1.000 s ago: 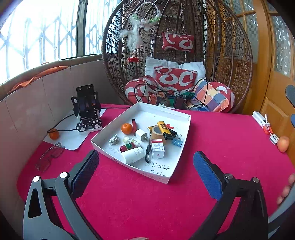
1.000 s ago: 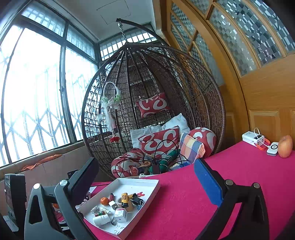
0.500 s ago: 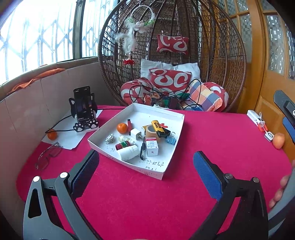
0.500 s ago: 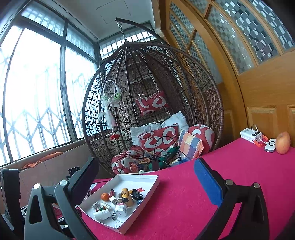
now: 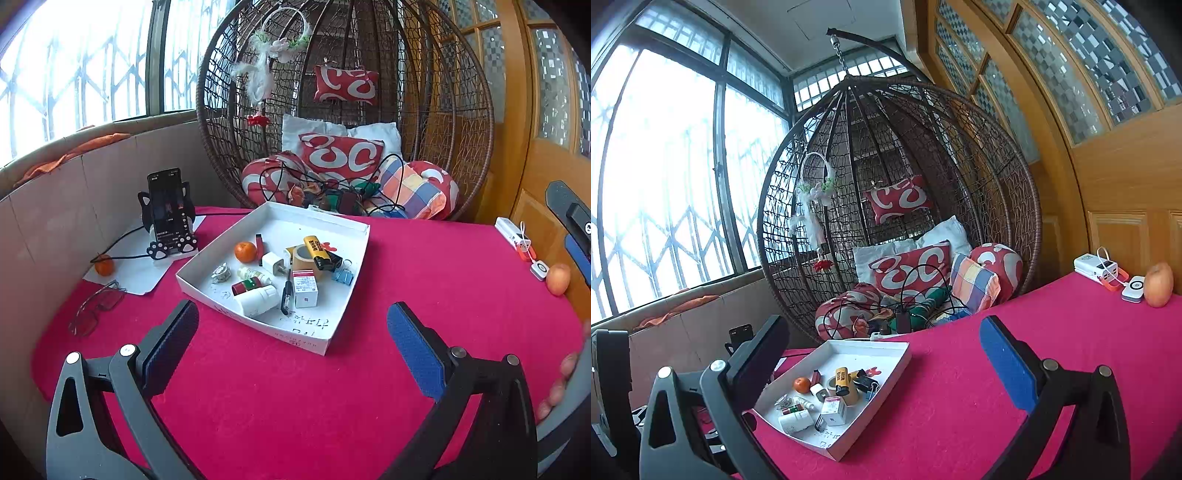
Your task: Organize rigid objects
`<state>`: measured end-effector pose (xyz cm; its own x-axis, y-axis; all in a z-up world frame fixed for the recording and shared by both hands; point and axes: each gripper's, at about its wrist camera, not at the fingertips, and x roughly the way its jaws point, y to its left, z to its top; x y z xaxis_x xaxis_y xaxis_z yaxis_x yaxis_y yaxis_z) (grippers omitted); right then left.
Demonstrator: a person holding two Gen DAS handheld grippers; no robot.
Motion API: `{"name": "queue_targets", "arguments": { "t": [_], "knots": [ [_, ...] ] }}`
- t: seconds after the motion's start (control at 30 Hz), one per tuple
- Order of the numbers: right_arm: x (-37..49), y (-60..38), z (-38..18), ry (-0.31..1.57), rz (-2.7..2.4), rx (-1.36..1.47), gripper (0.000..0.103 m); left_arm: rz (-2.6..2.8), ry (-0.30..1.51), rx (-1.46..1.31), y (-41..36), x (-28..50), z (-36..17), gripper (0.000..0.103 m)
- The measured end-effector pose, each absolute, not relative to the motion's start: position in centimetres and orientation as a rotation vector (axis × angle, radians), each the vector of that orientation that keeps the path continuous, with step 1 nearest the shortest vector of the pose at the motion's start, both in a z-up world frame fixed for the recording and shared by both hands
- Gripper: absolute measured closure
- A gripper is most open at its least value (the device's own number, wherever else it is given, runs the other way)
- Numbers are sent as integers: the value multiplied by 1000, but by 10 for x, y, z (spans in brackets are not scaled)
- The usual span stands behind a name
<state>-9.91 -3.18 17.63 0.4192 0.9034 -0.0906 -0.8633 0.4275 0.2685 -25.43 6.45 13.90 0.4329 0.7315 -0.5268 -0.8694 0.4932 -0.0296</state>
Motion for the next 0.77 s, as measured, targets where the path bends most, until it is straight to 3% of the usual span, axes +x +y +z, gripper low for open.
{"name": "queue_targets", "arguments": {
  "t": [0.77],
  "knots": [
    [-101,-29,168,258,1108,190,0,1010,504,-315,64,-251,134,0]
  ]
}}
